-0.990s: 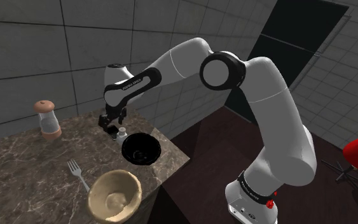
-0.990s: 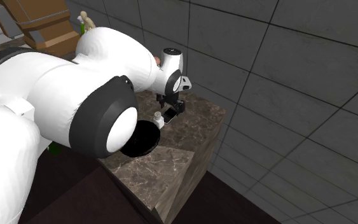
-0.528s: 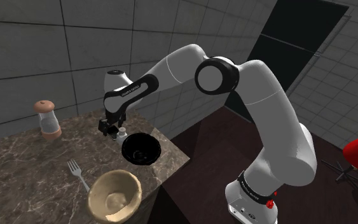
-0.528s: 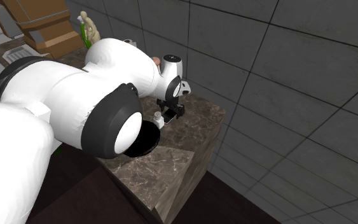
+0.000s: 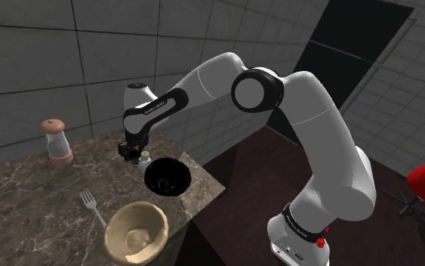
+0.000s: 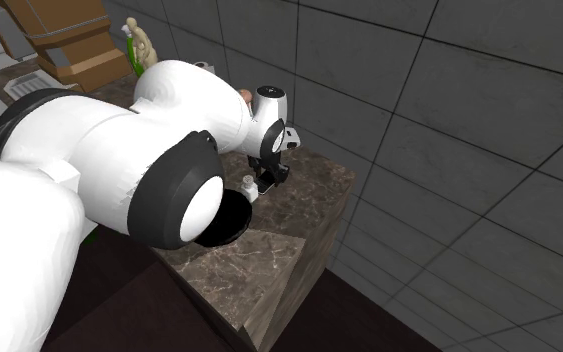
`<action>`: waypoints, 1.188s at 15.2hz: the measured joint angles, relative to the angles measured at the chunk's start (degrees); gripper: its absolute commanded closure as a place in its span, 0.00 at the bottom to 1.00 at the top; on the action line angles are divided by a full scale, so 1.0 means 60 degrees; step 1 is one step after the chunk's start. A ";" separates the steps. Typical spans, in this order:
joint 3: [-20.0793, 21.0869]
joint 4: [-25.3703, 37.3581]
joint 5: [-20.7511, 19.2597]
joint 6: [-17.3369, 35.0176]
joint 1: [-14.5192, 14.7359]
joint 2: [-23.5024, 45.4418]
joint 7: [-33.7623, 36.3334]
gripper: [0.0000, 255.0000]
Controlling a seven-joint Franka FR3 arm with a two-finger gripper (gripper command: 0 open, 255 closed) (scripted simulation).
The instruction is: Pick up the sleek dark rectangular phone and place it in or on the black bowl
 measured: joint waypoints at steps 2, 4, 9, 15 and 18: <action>-0.0001 0.0000 0.0000 -0.0001 0.0000 -0.0001 0.0001 1.00; -0.0001 -0.0001 -0.0001 0.0001 0.0001 -0.0001 0.0002 1.00; 0.0016 -0.0059 0.0011 -0.0071 -0.0013 -0.0119 -0.0004 1.00; 0.0080 -0.0307 0.0063 -0.0409 -0.0070 -0.0705 -0.0005 1.00; 0.0112 -0.0385 0.0089 -0.0600 -0.0086 -0.0972 0.0000 1.00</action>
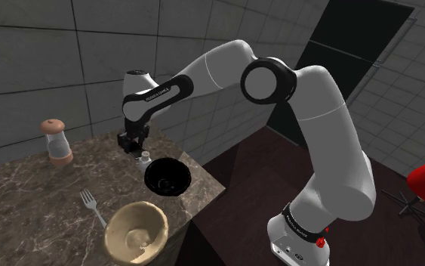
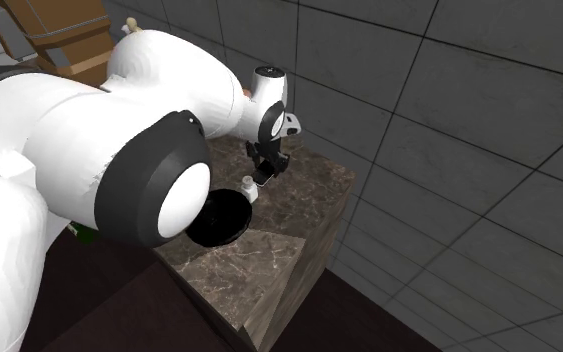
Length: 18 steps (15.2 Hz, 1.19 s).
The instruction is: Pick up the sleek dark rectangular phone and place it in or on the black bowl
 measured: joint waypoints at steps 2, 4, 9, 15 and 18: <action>0.0023 -0.0121 0.0022 -0.0110 -0.0032 -0.0231 -0.0008 1.00; 0.0044 -0.0080 0.0044 -0.0305 -0.0046 -0.0387 -0.0016 1.00; 0.0101 -0.0210 0.0102 -0.0668 -0.0096 -0.0878 -0.0027 1.00; 0.0157 -0.0186 0.0163 -0.1135 -0.0130 -0.1322 -0.0031 1.00; 0.0181 -0.0140 0.0194 -0.1379 -0.0149 -0.1522 -0.0040 1.00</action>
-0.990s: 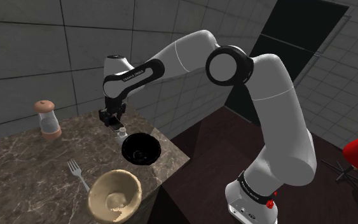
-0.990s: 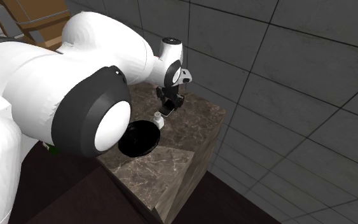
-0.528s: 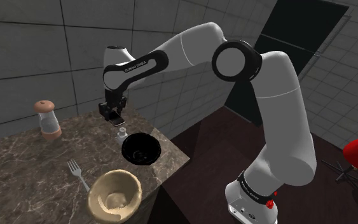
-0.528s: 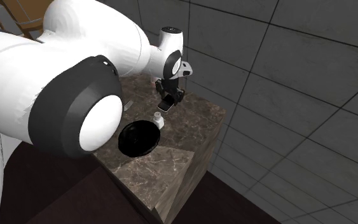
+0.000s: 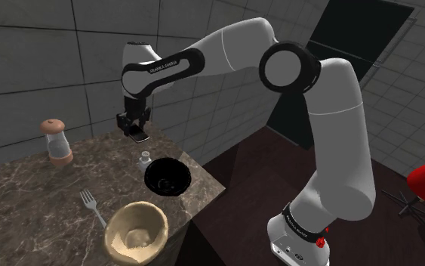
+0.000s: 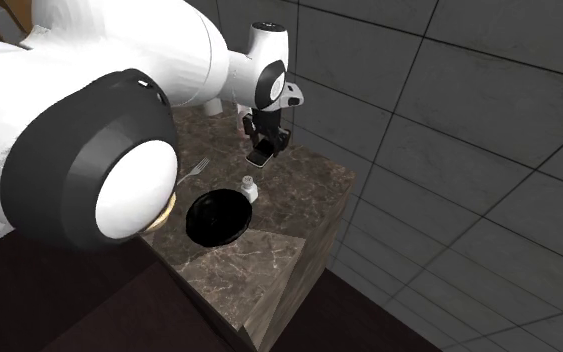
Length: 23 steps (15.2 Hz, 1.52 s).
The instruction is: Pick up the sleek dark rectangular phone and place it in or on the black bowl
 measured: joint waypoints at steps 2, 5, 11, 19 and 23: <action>0.0021 0.0071 0.0021 -0.0212 0.0007 -0.0145 0.0017 1.00; 0.0061 -0.0241 0.0068 -0.0276 -0.0034 -0.0523 0.0022 1.00; 0.0290 -0.3444 0.0345 0.0917 -0.0227 -0.2547 0.0107 1.00; 0.0645 -0.7213 0.1035 0.2173 -0.0392 -0.5127 -0.0028 1.00; 0.0713 -0.7988 0.1165 0.2622 -0.0367 -0.5460 -0.0032 1.00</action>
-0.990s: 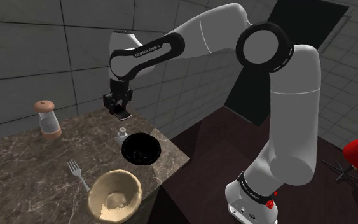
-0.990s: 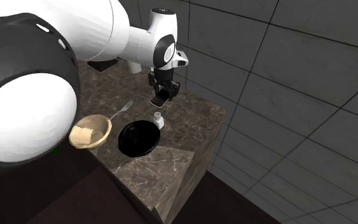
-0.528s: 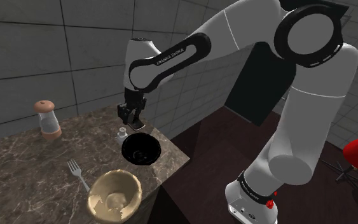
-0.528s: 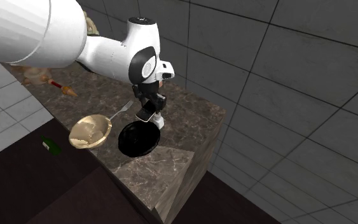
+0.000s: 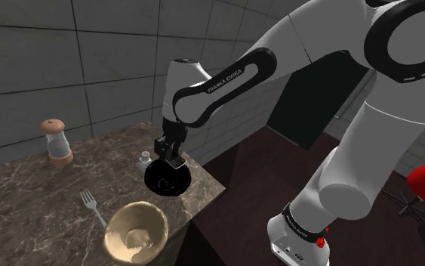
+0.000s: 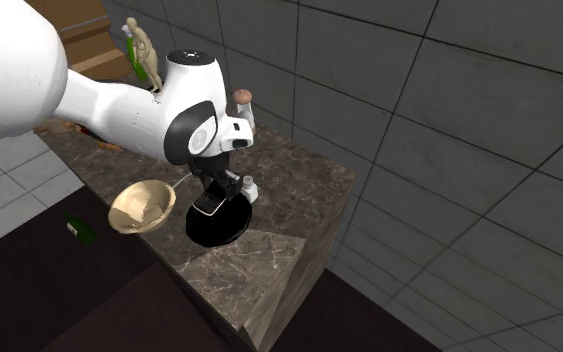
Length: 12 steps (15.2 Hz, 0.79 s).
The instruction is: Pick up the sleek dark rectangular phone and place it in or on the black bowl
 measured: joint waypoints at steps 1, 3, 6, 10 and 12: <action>-0.0011 -0.0043 -0.0027 0.0124 -0.0002 0.0086 0.0003 1.00; -0.0034 -0.0071 -0.0105 0.0372 0.0010 0.0312 0.0040 1.00; -0.0073 -0.0116 -0.0227 0.0751 0.0038 0.0655 0.0109 1.00; -0.0137 -0.0178 -0.0382 0.1226 0.0082 0.1078 0.0196 1.00; -0.0187 -0.0166 -0.0484 0.1475 0.0117 0.1349 0.0256 1.00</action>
